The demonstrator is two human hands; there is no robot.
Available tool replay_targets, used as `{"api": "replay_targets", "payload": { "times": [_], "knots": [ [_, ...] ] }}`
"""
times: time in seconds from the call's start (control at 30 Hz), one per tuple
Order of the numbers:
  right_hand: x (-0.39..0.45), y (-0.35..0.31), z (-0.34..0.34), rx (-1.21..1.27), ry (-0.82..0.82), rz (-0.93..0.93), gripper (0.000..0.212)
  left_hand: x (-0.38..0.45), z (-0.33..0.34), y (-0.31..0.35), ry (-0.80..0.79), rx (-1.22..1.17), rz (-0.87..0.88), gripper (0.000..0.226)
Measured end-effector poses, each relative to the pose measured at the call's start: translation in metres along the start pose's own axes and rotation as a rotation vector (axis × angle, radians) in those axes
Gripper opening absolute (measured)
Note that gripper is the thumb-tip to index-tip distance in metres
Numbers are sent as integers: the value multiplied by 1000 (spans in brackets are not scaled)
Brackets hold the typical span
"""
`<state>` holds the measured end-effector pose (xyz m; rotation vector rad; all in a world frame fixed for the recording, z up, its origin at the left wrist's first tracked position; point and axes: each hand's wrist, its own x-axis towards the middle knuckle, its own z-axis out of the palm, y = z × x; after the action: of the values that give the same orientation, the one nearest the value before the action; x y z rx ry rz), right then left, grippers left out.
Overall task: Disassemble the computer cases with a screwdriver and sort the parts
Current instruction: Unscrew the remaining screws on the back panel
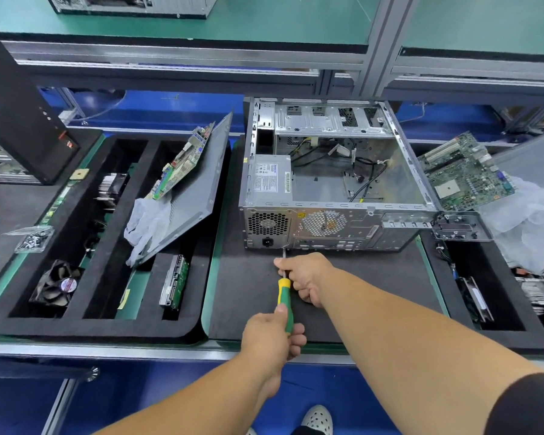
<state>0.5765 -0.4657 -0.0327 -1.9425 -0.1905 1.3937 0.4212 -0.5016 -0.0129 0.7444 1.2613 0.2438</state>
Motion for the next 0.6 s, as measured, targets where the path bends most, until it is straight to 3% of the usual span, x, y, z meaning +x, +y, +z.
{"api": "replay_targets", "payload": {
  "times": [0.1,0.2,0.4,0.53,0.6],
  "knots": [
    [3,-3,-2,-11,-29,46,34,-6,3,1,-74,-147,-114,39],
    [6,-1,-2,-25,-26,55,35,-5,3,3,-84,-92,-151,49],
    [6,0,1,-23,-5,36,36,-4,1,6,39,271,104,42],
    [7,-1,0,-1,-17,43,37,0,4,6,15,97,-2,28],
    [7,-2,-1,-4,-38,60,37,0,3,7,-54,-55,-117,39]
  ]
}}
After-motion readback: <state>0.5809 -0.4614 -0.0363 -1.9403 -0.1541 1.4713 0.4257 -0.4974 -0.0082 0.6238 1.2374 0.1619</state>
